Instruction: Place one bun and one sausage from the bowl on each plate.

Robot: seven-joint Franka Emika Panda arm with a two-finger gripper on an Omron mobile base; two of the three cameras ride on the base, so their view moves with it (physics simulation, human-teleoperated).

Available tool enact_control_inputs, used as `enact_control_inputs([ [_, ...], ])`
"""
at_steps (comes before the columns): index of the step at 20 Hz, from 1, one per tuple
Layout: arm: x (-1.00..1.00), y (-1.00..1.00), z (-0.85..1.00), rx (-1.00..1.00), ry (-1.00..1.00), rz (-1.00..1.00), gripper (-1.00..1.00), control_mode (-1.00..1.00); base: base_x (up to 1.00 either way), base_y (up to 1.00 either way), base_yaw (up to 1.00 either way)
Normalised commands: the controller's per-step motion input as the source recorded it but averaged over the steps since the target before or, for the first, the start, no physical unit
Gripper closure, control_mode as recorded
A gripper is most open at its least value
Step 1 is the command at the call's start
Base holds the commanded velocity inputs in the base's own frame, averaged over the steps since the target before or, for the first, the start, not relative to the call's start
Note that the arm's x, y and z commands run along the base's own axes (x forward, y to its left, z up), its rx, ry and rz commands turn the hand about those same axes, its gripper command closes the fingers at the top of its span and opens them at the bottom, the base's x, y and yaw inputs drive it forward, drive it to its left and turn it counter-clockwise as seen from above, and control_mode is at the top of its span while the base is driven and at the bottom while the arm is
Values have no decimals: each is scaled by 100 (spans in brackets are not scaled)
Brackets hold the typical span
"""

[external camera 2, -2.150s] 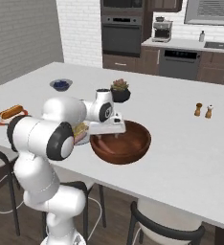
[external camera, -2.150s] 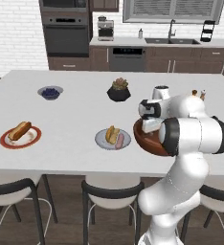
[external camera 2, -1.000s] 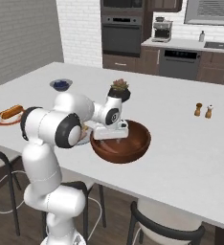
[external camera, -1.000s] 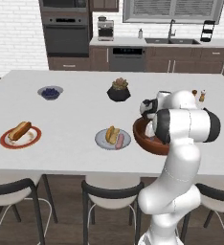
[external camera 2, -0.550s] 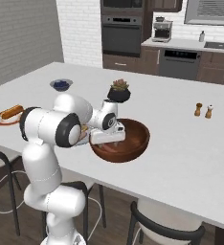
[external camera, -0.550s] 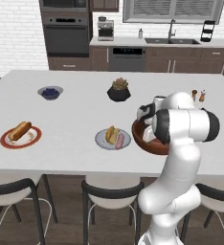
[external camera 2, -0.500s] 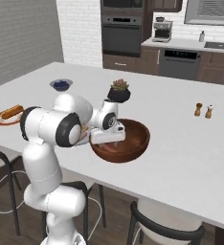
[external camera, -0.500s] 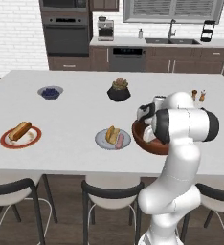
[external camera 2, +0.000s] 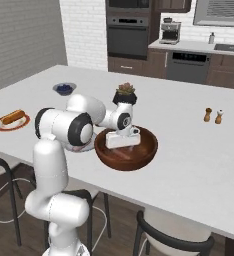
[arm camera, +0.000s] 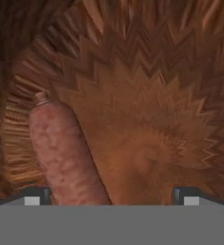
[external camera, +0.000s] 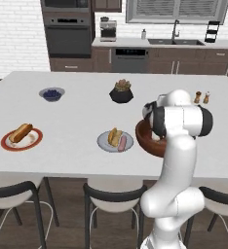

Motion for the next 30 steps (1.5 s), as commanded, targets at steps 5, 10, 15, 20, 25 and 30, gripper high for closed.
enact_control_inputs([
  [5,-54,-34,8,3,-25,2,-100,-100,0,0,0],
  [10,-31,2,-15,-1,-9,1,-100,-100,0,0,0],
  [15,5,34,3,-2,-4,0,-100,-100,0,0,0],
  [20,3,17,-12,-1,-2,-1,-100,-100,0,0,0],
  [25,6,-31,3,0,-5,0,-100,-100,0,0,0],
  [30,3,3,-23,-6,7,0,-100,-100,0,0,0],
])
